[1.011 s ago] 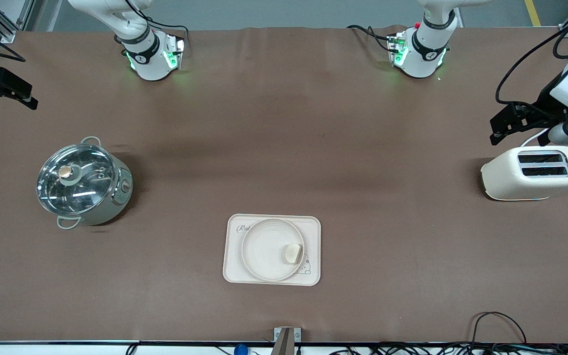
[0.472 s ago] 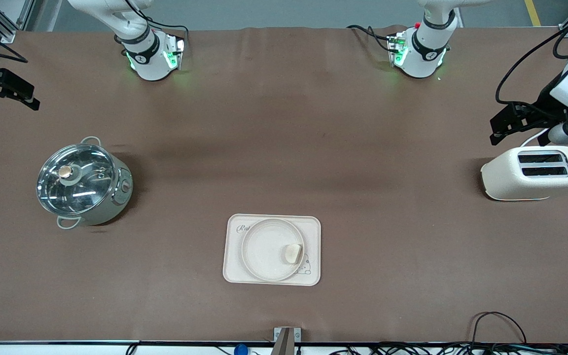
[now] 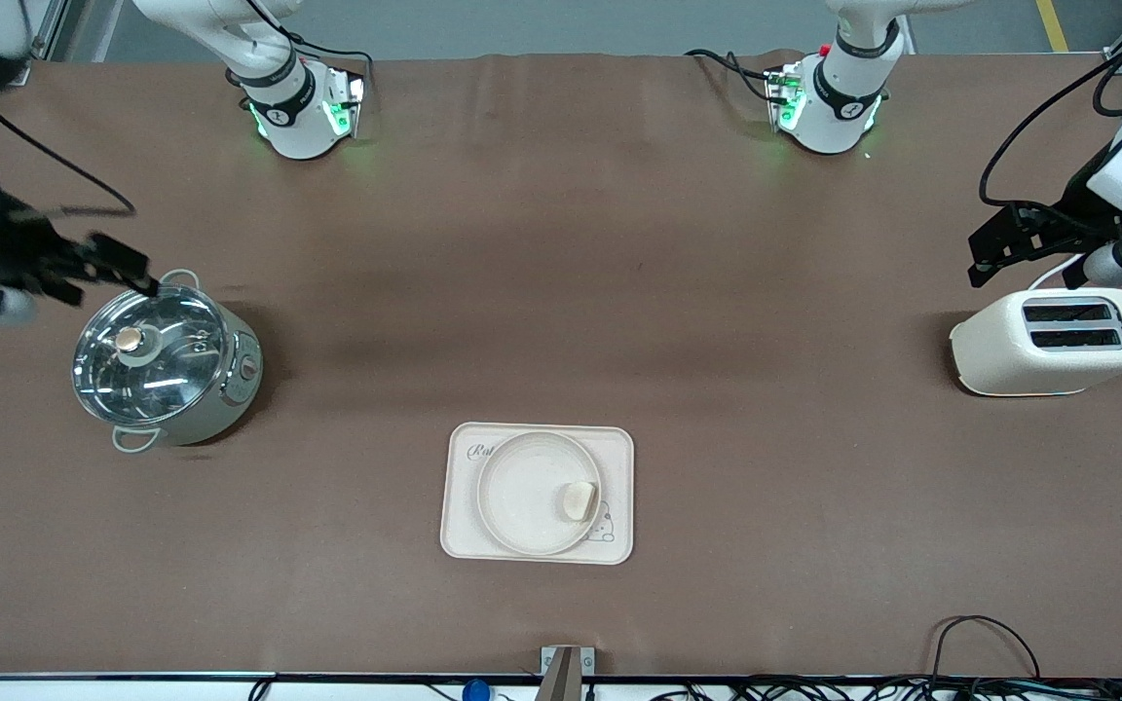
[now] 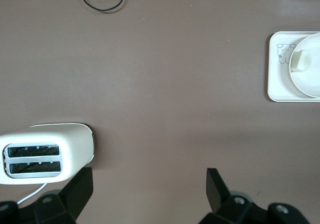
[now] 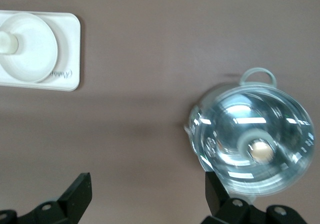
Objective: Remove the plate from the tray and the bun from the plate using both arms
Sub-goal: 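Move the right gripper over the white plate on the tray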
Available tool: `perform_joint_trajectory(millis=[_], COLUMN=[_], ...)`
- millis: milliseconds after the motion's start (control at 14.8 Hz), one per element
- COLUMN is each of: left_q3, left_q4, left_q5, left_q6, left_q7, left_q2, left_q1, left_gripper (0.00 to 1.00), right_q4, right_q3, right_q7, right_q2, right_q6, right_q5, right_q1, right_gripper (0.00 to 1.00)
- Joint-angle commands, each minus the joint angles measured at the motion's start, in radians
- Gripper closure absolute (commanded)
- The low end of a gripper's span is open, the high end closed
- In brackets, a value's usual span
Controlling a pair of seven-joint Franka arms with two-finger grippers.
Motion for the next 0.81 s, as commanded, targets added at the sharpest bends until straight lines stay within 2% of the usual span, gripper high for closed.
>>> perform_joint_trajectory(millis=[0, 67, 202, 539, 742], left_q3=[-0.001, -0.001, -0.001, -0.001, -0.001], left_q4=[0.027, 0.027, 0.027, 0.027, 0.027], left_q5=[0.002, 0.002, 0.002, 0.002, 0.002], left_q6=[-0.023, -0.023, -0.023, -0.023, -0.023], left_q7=[-0.011, -0.011, -0.011, -0.011, -0.011], left_q2=[0.010, 0.010, 0.010, 0.010, 0.010], left_q1=[-0.002, -0.002, -0.002, -0.004, -0.004], left_gripper=[0.00, 0.00, 0.00, 0.00, 0.00], right_q4=[0.059, 0.074, 0.125, 0.229, 0.265], right_q3=[-0.001, -0.001, -0.001, 0.012, 0.030], right_q7=[0.015, 0.024, 0.047, 0.049, 0.069], right_q2=[0.124, 0.168, 0.279, 0.521, 0.612], right_q6=[0.080, 0.106, 0.192, 0.427, 0.545], right_q5=[0.039, 0.067, 0.110, 0.122, 0.237], right_q1=[0.043, 0.060, 0.092, 0.203, 0.235], right_gripper=[0.00, 0.00, 0.07, 0.23, 0.24])
